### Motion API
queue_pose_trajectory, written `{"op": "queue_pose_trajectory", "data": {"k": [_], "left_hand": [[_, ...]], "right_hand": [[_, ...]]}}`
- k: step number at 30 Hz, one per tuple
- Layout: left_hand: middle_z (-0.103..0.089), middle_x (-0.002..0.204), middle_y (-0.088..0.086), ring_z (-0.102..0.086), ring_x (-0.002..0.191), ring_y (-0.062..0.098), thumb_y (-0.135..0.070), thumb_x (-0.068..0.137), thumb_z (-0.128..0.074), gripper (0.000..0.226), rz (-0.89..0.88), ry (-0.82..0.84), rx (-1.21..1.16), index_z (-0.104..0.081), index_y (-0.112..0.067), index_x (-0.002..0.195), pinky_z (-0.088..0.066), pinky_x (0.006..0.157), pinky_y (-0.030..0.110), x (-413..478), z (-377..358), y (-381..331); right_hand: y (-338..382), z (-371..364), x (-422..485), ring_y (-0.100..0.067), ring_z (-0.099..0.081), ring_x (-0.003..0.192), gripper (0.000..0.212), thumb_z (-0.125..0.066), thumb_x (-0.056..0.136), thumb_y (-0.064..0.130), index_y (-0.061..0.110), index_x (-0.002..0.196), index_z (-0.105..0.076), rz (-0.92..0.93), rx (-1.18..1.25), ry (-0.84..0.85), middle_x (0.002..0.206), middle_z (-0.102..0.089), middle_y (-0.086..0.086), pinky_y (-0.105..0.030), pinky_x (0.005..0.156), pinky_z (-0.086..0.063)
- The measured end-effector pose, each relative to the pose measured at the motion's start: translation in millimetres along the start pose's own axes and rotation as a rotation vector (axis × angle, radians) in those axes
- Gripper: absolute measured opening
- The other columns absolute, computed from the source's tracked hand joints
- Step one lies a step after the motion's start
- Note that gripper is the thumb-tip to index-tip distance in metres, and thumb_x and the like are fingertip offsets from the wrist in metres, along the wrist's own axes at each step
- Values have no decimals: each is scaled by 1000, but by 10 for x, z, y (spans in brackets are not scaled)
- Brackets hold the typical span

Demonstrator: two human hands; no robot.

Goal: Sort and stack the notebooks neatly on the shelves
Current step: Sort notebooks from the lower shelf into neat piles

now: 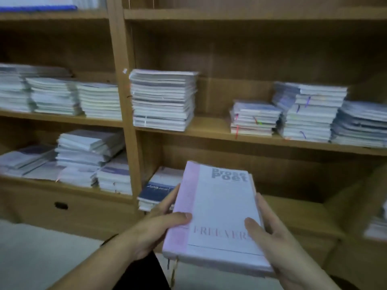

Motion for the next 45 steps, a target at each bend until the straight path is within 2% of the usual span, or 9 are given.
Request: {"op": "queue_pose_trajectory", "data": {"k": [4,8,15,19,23,27,34,40,45], "left_hand": [[-68,135,-3,-66,122,28,-1,85,-77,94,114,26,41,-29,-45,153,-50,105,50,451,130,288],[-66,135,-11,-63,125,17,8,83,-75,105,47,74,228,-24,-56,148,-57,96,42,1039,301,374],[-56,139,-26,-52,134,4,-8,78,-84,118,-51,2,562,-6,-56,154,-53,103,34,1996,519,388],[-43,151,-21,-40,143,7,-15,75,-86,130,-118,-119,635,8,-54,156,-47,112,38,2246,545,491],[-47,138,-31,-46,132,1,-13,74,-85,134,-160,-217,674,14,-60,151,-45,92,10,2454,577,710],[-49,144,-19,-48,133,8,-17,75,-83,132,-146,-260,696,15,-60,151,-47,98,28,2656,573,932],[-53,128,-21,-56,117,6,-18,80,-82,119,-136,-368,673,3,-43,160,-47,78,8,2882,578,1045],[-42,148,-16,-42,136,4,-12,81,-80,121,-120,-337,620,7,-48,158,-47,100,18,2879,560,1141],[-45,137,-22,-46,127,-3,-5,83,-75,107,-117,-271,567,-7,-64,142,-48,76,3,2820,557,1121]], "right_hand": [[-192,120,375,-36,-75,98,83,-77,86,8,53,142,-38,-201,72,30,116,-75,-10,-54,87,-58],[-320,254,1013,-23,-73,105,94,-83,80,21,61,146,-30,-79,-30,-32,121,-73,7,-53,89,-58],[-128,461,2078,-15,-46,139,119,-69,93,12,58,146,27,165,-346,60,153,-39,14,-54,111,-44],[-221,491,2360,-18,-44,138,114,-68,86,-8,45,152,9,195,-399,-25,136,-48,13,-55,112,-42],[-556,514,2537,-17,-49,131,101,-67,82,-17,38,147,-13,187,-330,-162,127,-53,12,-43,108,-43],[-797,590,2720,-11,-51,128,99,-65,82,-17,46,140,-16,195,-335,-155,129,-54,9,-38,109,-42],[-808,684,3014,-2,-53,124,94,-65,82,-17,35,147,-21,205,-347,-147,129,-55,5,-19,93,-49],[-943,677,3057,-12,-54,124,93,-72,81,-9,36,149,-26,104,-370,-156,128,-58,7,-43,106,-48],[-1031,726,3030,-10,-55,124,86,-75,85,-1,34,148,-27,52,-363,-67,130,-59,7,-34,100,-53]]}}
Point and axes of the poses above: each hand's wrist, its own x-axis towards the middle knuckle, its own z-axis out of the back of the hand, y = z × x, the point moved 1 cm from there along x, towards the middle knuckle
